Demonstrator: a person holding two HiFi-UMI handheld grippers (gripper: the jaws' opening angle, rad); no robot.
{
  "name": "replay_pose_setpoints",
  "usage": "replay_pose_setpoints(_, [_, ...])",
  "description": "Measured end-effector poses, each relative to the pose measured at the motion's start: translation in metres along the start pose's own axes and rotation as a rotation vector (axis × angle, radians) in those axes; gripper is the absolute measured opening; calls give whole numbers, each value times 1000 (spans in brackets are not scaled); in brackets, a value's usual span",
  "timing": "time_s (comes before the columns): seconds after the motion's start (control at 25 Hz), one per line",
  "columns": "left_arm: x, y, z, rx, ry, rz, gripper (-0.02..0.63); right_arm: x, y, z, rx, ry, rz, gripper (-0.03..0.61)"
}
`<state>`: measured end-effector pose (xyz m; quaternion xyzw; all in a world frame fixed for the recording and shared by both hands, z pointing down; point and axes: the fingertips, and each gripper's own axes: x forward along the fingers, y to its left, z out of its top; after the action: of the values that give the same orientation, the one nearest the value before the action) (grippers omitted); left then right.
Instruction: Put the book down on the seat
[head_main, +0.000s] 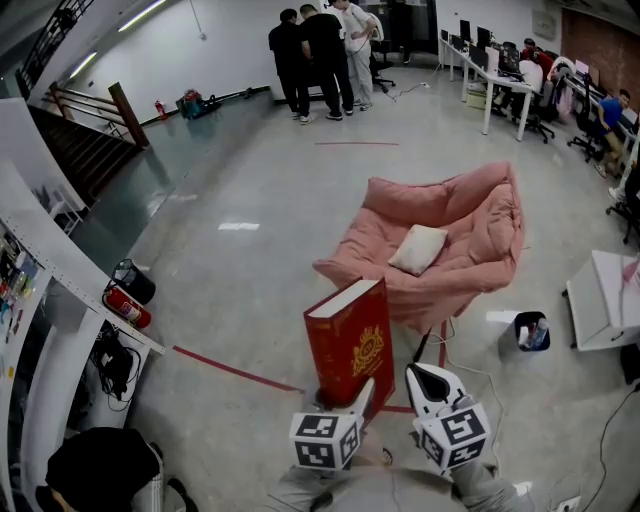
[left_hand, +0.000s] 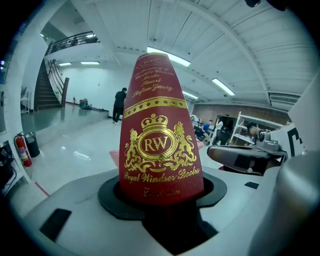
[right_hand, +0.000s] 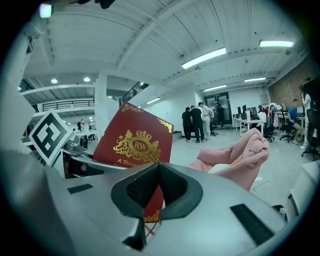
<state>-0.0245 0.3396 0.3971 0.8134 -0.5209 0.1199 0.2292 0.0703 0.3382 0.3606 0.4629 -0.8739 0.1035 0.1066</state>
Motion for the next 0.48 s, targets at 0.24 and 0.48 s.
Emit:
replay_pose_setpoints(0.24, [7,4,0,-11,7,9,258,5,-4,-6,4,22,3,5])
replay_pose_setpoints(0.48, [22,20,8,-25,14,14,258,27,-9,-5,3,43,14,5])
